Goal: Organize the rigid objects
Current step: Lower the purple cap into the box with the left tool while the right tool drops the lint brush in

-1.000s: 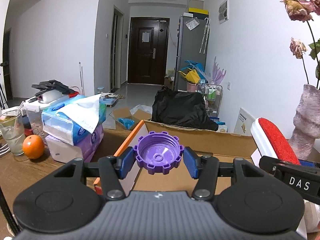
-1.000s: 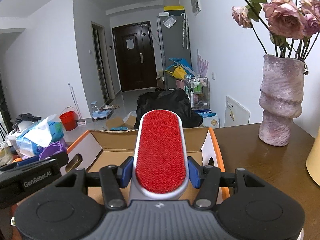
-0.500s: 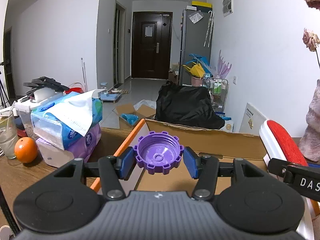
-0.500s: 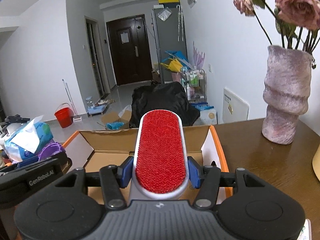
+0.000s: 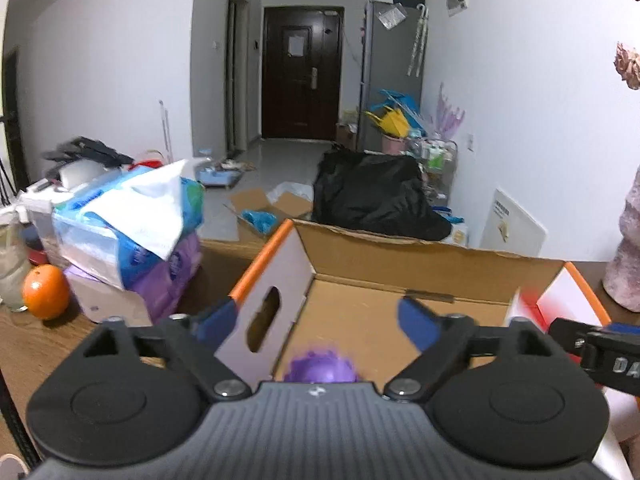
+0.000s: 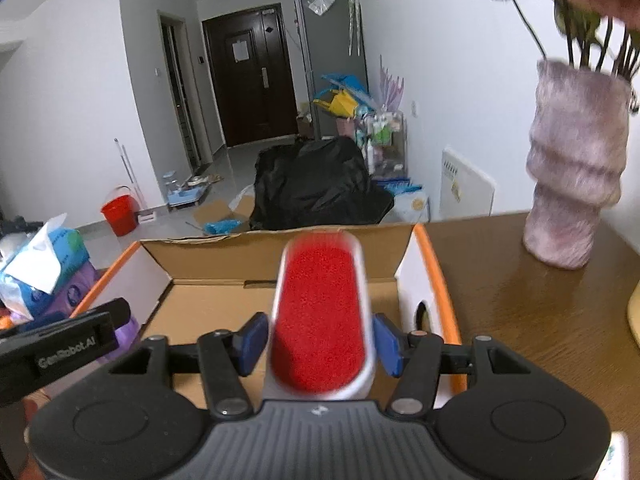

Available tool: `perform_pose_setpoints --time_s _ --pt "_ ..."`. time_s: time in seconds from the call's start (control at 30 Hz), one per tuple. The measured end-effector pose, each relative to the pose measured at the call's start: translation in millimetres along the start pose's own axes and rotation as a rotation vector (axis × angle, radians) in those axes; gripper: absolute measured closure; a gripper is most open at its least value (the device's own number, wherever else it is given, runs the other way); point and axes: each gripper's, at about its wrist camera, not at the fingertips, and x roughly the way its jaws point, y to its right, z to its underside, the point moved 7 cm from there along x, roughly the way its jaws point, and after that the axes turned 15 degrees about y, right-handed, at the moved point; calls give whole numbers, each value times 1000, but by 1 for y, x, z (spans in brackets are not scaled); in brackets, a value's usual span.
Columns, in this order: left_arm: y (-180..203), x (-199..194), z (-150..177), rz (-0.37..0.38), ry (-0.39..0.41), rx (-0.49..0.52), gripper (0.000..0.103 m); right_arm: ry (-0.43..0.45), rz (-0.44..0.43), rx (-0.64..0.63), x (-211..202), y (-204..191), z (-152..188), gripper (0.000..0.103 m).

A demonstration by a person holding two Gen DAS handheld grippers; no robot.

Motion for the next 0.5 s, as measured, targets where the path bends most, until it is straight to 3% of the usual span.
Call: perform_pose_setpoints --time_s 0.07,0.13,0.27,0.5 --pt "-2 -3 -2 -2 13 1 1 22 9 -12 -5 0 -5 18" --pt "-5 -6 -4 -24 22 1 0 36 13 -21 -10 0 -8 16" --pt "-8 -6 -5 -29 15 -7 0 51 23 -30 -14 1 -12 1" --pt "-9 -12 -6 -34 19 4 0 59 19 -19 -19 0 -13 0"
